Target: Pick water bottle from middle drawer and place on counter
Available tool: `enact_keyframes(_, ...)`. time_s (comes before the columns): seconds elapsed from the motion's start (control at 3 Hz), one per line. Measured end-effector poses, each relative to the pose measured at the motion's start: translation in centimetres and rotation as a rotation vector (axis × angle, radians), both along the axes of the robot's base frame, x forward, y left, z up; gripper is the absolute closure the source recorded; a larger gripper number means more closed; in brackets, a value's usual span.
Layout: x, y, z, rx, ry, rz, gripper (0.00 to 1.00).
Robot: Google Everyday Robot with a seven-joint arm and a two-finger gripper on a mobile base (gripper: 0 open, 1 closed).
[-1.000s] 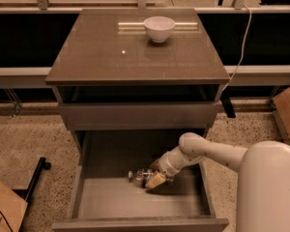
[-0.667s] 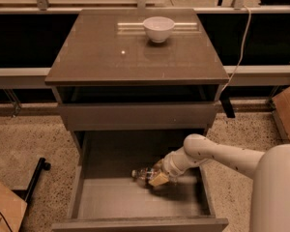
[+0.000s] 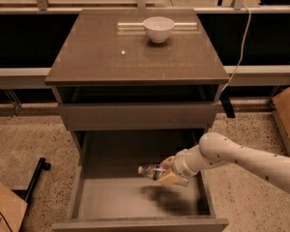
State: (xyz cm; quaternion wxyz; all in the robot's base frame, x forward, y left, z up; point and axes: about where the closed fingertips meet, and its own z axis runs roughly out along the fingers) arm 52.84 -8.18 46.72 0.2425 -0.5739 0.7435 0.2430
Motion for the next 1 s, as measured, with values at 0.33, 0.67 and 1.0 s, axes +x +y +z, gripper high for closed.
enact_keyframes(0.33, -1.9, -2.4, 6.9, -0.02, -0.089, 0.052, 1.0)
enact_keyframes(0.67, -2.5, -5.4, 15.8, -0.096, -0.205, 0.082, 1.0)
enact_keyframes(1.0, 0.1, -8.0, 26.2, -0.217, -0.335, 0.086, 1.0)
